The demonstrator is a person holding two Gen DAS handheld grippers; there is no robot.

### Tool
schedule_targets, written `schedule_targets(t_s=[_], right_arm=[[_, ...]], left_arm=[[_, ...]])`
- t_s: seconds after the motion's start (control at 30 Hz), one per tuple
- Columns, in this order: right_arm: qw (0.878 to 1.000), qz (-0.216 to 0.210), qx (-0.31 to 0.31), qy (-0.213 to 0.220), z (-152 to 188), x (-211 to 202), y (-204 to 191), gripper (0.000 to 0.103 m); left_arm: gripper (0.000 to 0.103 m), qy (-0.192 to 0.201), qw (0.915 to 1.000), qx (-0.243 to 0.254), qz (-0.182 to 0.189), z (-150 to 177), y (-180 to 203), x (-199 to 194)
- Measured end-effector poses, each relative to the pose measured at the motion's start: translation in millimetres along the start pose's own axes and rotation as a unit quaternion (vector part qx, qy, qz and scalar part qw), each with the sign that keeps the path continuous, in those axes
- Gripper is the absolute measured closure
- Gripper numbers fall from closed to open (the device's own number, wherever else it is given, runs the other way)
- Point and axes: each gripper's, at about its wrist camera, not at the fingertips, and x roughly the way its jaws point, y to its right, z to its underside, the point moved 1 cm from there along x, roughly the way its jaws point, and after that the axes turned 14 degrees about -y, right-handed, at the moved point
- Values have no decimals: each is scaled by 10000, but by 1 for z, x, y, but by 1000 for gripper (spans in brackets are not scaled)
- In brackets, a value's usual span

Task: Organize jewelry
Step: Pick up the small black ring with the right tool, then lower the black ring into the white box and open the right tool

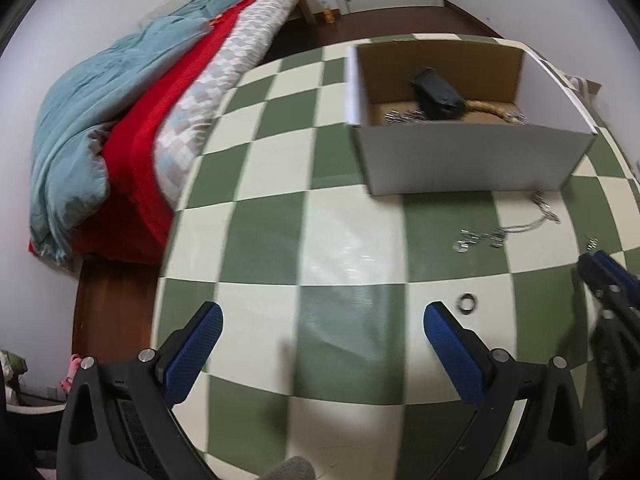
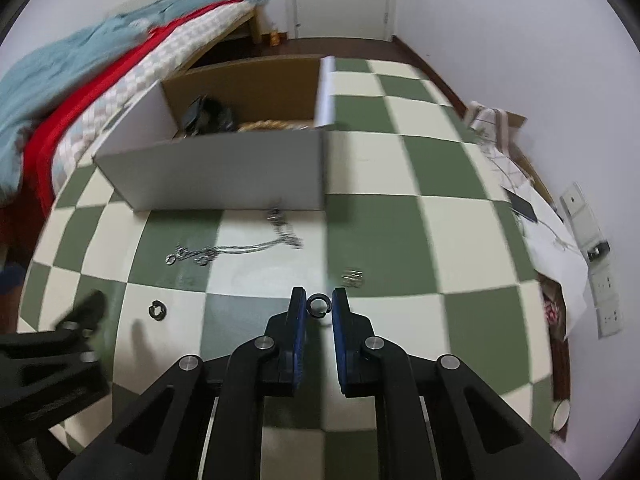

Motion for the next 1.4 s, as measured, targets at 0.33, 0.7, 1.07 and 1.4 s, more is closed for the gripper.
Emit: schedule_targets(t_s=[0.33, 0.7, 1.07, 1.4], right_arm=[[9972, -74, 737, -15, 14, -16, 56, 89], [9964, -132, 837, -46, 16, -13, 59, 89], [9964, -262, 785, 171, 7, -38, 52, 89], [9954, -517, 380, 705, -31, -83, 16, 89]], left_arm=[[21, -103, 9978, 575, 318, 3, 53, 8], [94, 23, 9939, 818, 734, 3, 71, 0], [94, 230, 9945, 626, 809, -1, 54, -17], [94, 1106, 9884, 114, 1033, -30, 1, -90]])
